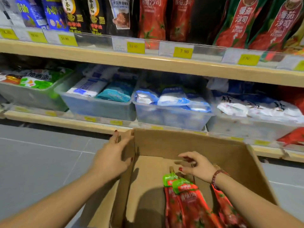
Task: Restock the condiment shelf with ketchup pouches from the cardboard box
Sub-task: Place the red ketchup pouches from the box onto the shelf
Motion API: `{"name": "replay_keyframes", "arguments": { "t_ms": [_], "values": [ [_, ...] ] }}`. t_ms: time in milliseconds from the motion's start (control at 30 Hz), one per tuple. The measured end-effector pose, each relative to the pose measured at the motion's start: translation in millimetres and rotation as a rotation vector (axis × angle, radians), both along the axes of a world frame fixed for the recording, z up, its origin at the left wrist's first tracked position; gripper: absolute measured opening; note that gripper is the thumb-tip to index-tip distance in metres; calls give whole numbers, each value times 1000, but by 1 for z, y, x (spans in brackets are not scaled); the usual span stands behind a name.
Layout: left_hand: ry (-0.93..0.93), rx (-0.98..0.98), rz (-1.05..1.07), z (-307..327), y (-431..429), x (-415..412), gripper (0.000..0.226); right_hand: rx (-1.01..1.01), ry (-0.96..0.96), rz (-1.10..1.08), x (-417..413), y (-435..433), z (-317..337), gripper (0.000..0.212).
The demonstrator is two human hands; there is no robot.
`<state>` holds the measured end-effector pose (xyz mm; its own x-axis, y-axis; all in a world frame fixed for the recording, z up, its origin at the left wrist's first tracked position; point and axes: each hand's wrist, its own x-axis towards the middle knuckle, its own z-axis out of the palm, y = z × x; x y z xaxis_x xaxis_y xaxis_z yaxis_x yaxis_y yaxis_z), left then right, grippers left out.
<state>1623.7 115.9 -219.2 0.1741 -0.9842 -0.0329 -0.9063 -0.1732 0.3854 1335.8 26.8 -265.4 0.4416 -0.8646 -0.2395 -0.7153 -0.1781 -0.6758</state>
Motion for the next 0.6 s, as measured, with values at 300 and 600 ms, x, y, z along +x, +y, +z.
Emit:
{"name": "replay_keyframes", "arguments": {
  "t_ms": [300, 600],
  "values": [
    [121, -196, 58, -28, 1, -4, 57, 206, 341, 132, -21, 15, -52, 72],
    [141, -215, 60, -36, 0, 0, 54, 247, 295, 200, -6, 12, -42, 46]
  ]
}}
